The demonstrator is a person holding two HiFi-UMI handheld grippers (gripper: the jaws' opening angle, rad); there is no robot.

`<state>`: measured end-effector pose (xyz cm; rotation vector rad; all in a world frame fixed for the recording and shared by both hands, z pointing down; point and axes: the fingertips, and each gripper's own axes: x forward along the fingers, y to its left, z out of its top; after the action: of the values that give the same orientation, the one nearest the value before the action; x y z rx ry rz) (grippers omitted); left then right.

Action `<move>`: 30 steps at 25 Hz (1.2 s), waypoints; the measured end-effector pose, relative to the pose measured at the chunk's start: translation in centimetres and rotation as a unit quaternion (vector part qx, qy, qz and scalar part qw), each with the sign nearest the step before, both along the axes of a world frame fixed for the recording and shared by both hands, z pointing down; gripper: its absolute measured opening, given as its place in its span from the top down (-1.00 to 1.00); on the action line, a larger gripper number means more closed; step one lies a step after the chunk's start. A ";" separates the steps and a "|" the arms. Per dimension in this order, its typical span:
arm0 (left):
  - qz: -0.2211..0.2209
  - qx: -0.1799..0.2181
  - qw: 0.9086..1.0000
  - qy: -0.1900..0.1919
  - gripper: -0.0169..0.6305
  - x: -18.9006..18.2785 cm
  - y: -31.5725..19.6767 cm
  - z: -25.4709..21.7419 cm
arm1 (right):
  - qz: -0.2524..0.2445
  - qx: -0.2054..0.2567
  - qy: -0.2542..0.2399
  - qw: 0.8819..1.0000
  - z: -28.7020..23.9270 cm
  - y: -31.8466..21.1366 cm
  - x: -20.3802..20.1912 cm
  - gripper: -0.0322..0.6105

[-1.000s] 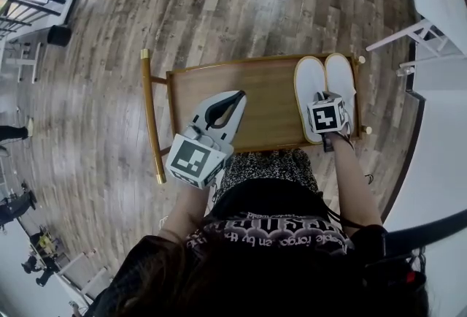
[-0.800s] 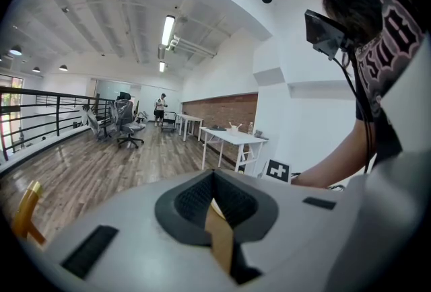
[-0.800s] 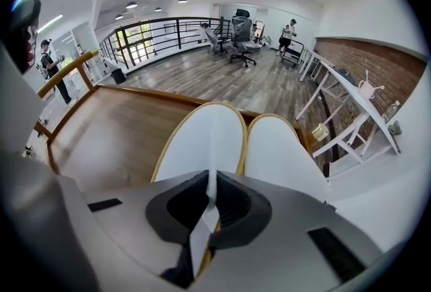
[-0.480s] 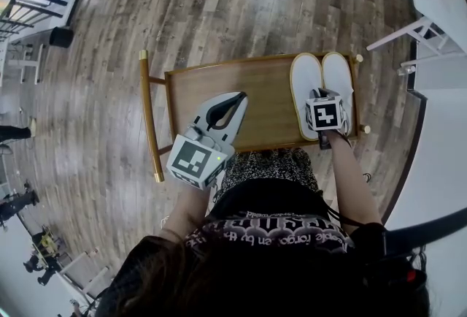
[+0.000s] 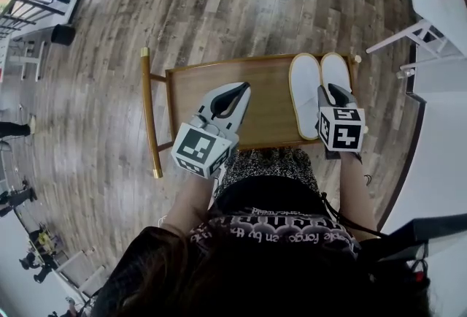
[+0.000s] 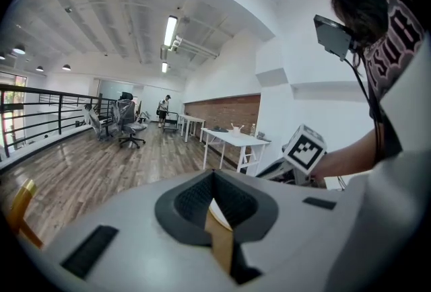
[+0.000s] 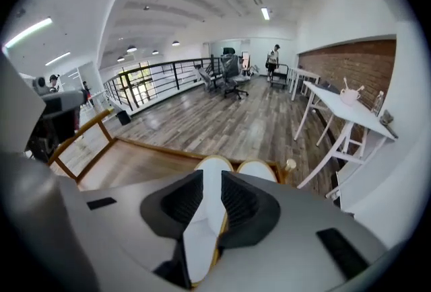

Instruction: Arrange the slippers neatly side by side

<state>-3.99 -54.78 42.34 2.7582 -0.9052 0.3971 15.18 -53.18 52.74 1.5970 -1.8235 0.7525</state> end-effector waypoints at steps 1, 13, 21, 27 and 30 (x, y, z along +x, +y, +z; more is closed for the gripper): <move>-0.003 -0.001 1.000 0.000 0.96 0.1 -0.2 0.1 | -0.003 0.021 0.003 1.000 -1.5 -0.2 -0.2 0.66; -0.007 0.002 1.000 -0.014 0.96 1.7 0.1 -0.4 | -0.013 0.160 0.031 0.987 -9.8 1.6 -0.7 0.89; 0.006 0.029 0.999 -0.018 0.96 3.1 0.3 -2.3 | 0.005 0.230 0.005 0.973 -13.5 1.9 -0.9 0.89; 0.003 0.032 0.999 -0.017 0.96 3.2 0.8 -2.4 | 0.004 0.228 0.009 0.974 -13.2 2.0 -1.0 0.89; 0.000 0.041 0.999 -0.010 0.96 3.3 1.1 -2.9 | -0.001 0.234 0.016 0.972 -13.3 1.9 -1.3 0.89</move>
<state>-0.74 -53.72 39.49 2.8323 -0.9475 0.3983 13.87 -51.24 39.39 1.8790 -2.0822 0.2985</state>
